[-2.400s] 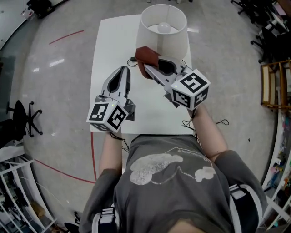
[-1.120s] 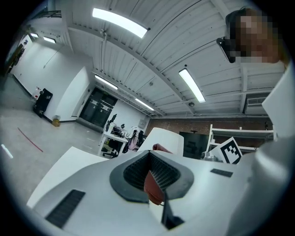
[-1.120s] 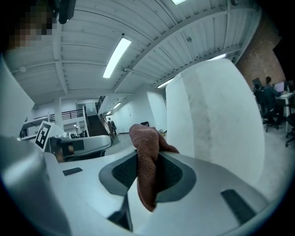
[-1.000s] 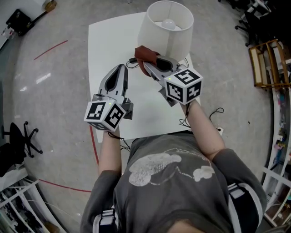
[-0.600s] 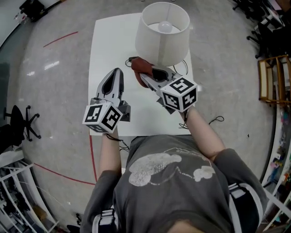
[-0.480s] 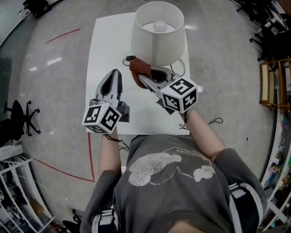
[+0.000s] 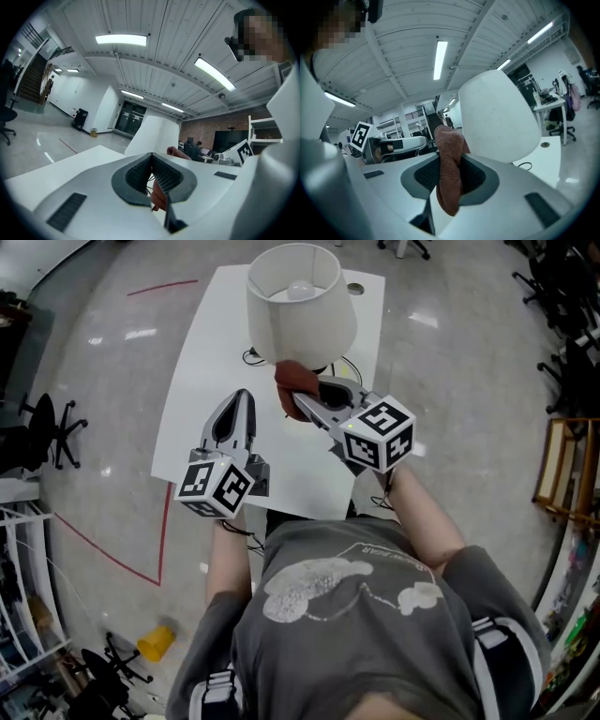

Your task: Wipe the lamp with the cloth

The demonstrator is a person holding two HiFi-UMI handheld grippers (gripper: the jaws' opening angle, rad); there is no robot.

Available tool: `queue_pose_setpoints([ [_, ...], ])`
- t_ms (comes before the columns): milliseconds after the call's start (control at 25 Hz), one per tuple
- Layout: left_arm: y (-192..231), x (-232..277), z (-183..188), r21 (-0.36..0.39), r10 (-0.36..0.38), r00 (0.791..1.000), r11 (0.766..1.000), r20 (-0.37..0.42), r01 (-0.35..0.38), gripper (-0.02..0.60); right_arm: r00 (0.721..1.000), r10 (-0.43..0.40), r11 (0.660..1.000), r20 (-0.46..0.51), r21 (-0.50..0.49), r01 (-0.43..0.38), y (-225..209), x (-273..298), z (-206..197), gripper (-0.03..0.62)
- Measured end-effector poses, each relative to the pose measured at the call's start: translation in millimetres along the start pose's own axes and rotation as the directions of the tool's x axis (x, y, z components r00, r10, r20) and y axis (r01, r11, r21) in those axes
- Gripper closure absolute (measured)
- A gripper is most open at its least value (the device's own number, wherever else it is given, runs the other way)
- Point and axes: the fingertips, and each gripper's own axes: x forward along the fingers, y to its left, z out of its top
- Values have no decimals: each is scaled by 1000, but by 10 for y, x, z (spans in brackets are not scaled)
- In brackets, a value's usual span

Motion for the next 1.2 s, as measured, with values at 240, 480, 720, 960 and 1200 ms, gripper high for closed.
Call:
queue_pose_setpoints([
  [240, -342, -166, -91, -16, 72, 997, 997, 28, -72, 574, 999, 39, 999, -34, -7, -39, -123, -322, -33, 498],
  [480, -380, -369, -166, -31, 130, 991, 991, 25, -129, 574, 993, 90, 996, -82, -4, -90, -74, -284, -147, 499],
  [720, -397, -453, -193, -36, 149, 988, 988, 35, -147, 574, 989, 112, 994, -97, -8, -113, -37, -271, -222, 499],
  [960, -361, -477, -219, -50, 146, 989, 988, 32, -144, 574, 990, 96, 995, -107, -9, -98, -37, -305, -252, 498],
  [1200, -391, -442, -250, -47, 124, 992, 991, 27, -123, 574, 991, 78, 997, -113, -5, -79, -73, -332, -300, 499],
])
